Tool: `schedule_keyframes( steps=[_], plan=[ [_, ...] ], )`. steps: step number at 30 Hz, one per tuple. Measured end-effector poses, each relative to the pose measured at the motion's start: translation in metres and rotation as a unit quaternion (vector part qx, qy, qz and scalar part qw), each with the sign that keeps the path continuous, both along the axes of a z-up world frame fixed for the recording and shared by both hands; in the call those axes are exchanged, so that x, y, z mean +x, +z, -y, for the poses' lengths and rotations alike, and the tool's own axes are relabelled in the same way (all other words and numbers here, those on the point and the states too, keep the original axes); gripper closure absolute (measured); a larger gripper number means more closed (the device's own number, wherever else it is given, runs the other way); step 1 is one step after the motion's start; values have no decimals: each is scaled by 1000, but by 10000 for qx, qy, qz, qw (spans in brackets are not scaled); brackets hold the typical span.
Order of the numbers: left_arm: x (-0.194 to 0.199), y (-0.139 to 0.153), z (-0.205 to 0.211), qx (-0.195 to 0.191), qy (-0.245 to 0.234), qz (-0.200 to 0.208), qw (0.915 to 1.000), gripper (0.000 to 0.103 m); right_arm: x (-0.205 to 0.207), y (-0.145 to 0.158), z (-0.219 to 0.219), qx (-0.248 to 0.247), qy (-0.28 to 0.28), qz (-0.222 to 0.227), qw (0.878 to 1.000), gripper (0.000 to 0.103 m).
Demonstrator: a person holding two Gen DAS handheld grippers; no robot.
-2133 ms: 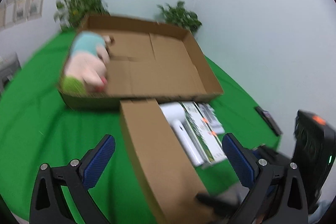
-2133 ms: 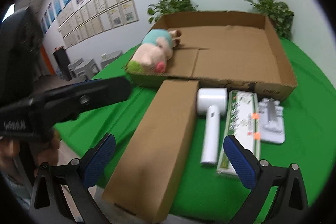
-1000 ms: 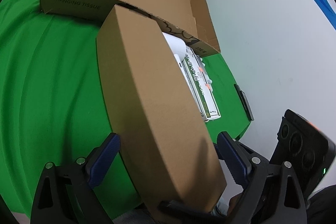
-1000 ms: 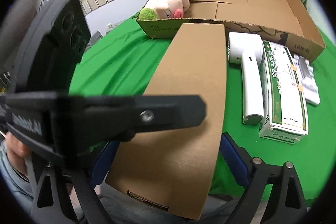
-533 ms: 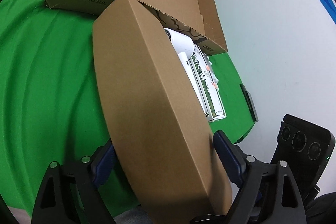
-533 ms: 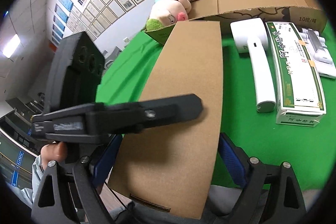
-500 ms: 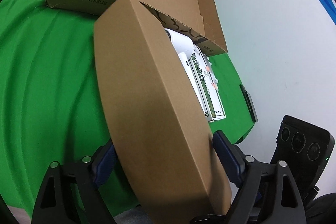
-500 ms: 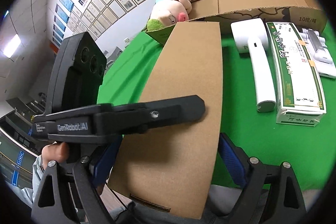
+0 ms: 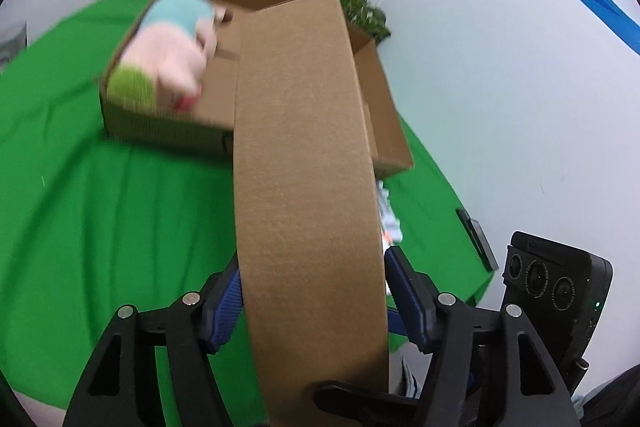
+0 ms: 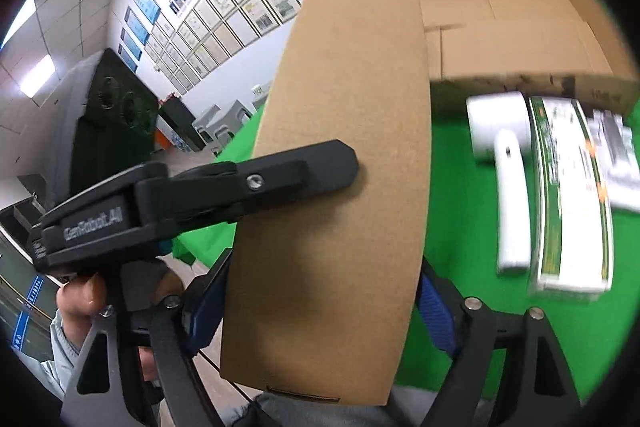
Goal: Organize objects
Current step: 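Grasp the long brown box with the right gripper and lift it, then lower the brown box into the tray beside the pig and release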
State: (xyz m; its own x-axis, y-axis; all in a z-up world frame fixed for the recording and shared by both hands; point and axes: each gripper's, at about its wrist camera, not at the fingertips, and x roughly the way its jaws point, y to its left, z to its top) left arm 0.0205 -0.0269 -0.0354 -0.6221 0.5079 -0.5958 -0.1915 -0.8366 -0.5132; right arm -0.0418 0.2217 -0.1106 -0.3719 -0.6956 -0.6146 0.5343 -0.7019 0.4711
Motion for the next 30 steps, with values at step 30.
schedule_keyframes(
  steps=[30],
  plan=[
    [-172, 115, 14, -1140, 388, -625, 9908, 41, -160, 70, 15, -587, 23, -363, 9976, 22]
  ],
)
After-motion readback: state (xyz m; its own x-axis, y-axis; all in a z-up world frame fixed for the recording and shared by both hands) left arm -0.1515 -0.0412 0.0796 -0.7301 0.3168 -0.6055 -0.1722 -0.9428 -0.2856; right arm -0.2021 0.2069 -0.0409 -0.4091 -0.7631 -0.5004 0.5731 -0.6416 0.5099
